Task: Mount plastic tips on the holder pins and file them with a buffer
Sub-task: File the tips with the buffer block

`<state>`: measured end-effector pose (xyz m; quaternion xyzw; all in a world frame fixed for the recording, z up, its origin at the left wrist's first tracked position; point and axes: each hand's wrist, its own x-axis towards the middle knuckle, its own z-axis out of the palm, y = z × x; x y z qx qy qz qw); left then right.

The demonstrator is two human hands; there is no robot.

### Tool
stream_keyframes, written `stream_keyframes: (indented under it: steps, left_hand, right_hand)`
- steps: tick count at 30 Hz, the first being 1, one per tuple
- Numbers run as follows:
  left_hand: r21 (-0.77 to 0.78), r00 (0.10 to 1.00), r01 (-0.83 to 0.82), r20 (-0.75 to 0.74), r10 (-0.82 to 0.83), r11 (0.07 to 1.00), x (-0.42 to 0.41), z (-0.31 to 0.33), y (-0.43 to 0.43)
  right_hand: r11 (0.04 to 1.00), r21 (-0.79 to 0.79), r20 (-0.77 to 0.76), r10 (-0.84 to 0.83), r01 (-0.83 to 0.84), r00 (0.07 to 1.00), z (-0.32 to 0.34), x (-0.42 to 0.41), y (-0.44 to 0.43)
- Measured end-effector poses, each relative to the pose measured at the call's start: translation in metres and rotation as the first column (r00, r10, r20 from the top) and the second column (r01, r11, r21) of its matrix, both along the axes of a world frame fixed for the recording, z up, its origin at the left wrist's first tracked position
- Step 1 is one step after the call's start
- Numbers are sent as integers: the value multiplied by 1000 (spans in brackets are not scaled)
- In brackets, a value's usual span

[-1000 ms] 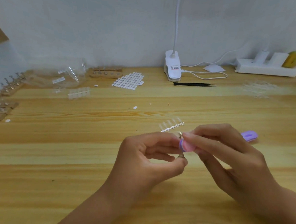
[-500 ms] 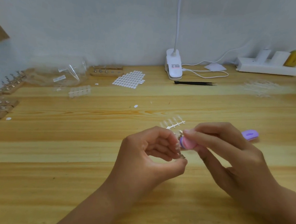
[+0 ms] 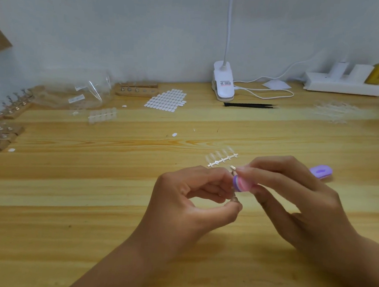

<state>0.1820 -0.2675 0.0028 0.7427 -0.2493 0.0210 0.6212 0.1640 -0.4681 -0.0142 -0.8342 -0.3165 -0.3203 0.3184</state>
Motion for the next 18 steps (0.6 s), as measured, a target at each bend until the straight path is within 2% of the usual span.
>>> stream_keyframes:
  steps: [5, 11, 14, 18]
  left_hand:
    - [-65, 998, 40, -38, -43, 997, 1, 0, 2]
    - [-71, 996, 64, -53, -67, 995, 1, -1, 0]
    - [-81, 996, 82, -40, -86, 993, 1, -1, 1]
    - [-76, 997, 56, -50, -60, 996, 2, -1, 1]
  right_hand:
    - [999, 27, 9, 33, -33, 999, 0, -1, 7]
    - [999, 34, -7, 5, -5, 1000, 1, -1, 2]
    - [999, -3, 47, 49, -49, 998, 0, -2, 9]
    - [1000, 8, 17, -19, 19, 1000, 3, 1, -3]
